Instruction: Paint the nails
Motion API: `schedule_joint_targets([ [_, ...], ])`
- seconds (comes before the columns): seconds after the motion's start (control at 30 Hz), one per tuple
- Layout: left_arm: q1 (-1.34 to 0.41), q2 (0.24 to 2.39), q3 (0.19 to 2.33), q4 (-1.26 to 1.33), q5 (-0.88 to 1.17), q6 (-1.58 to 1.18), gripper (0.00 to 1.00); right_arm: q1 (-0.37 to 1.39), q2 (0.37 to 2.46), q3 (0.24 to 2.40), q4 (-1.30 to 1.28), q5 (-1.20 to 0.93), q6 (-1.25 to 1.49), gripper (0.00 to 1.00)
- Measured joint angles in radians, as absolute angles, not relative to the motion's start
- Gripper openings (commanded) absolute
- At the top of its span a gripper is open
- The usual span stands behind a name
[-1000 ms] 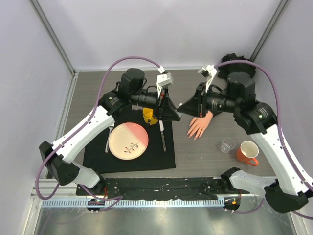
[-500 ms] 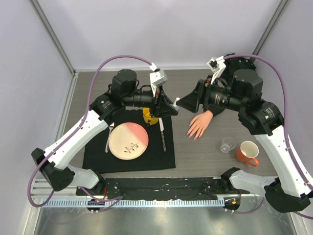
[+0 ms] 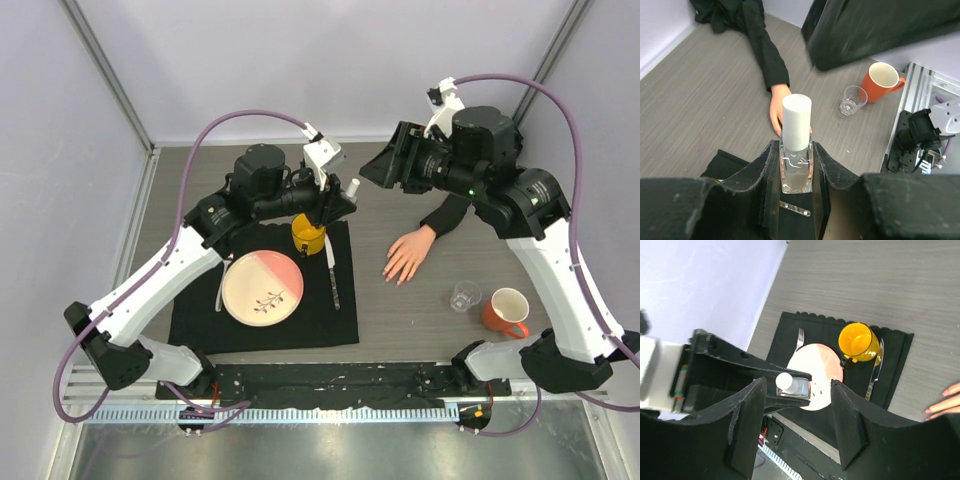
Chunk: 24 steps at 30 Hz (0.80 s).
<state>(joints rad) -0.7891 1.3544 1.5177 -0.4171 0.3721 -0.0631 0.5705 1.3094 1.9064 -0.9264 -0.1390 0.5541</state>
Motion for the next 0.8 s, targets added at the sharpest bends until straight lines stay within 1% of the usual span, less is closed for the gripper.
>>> schedule_joint_targets([
  [0.1, -0.799, 1.374, 1.545, -0.417, 0.341, -0.059, 0.00, 0.590, 1.338, 1.910, -0.947, -0.117, 0.557, 0.58],
  [0.2, -0.804, 1.391, 1.562, -0.418, 0.331, -0.052, 0.00, 0.606, 1.357, 1.910, -0.955, -0.109, 0.557, 0.54],
  [0.23, -0.804, 1.398, 1.568, -0.418, 0.330, -0.049, 0.00, 0.610, 1.363, 1.910, -0.956, -0.108, 0.557, 0.49],
  [0.33, -0.805, 1.414, 1.582, -0.421, 0.327, -0.043, 0.00, 0.620, 1.377, 1.910, -0.959, -0.106, 0.554, 0.43],
  [0.37, -0.805, 1.419, 1.587, -0.422, 0.326, -0.042, 0.00, 0.621, 1.383, 1.910, -0.958, -0.105, 0.554, 0.39],
  [0.57, -0.805, 1.430, 1.600, -0.425, 0.322, -0.039, 0.00, 0.625, 1.398, 1.902, -0.951, -0.113, 0.552, 0.32],
  [0.67, -0.805, 1.430, 1.601, -0.427, 0.324, -0.039, 0.00, 0.626, 1.398, 1.884, -0.941, -0.125, 0.552, 0.23],
  [0.7, -0.805, 1.431, 1.602, -0.436, 0.325, -0.039, 0.00, 0.627, 1.398, 1.877, -0.939, -0.128, 0.550, 0.16],
  [0.77, -0.805, 1.433, 1.602, -0.447, 0.334, -0.039, 0.00, 0.627, 1.397, 1.868, -0.939, -0.129, 0.540, 0.08],
  [0.8, -0.804, 1.433, 1.602, -0.451, 0.340, -0.039, 0.00, 0.627, 1.396, 1.865, -0.940, -0.132, 0.533, 0.01],
])
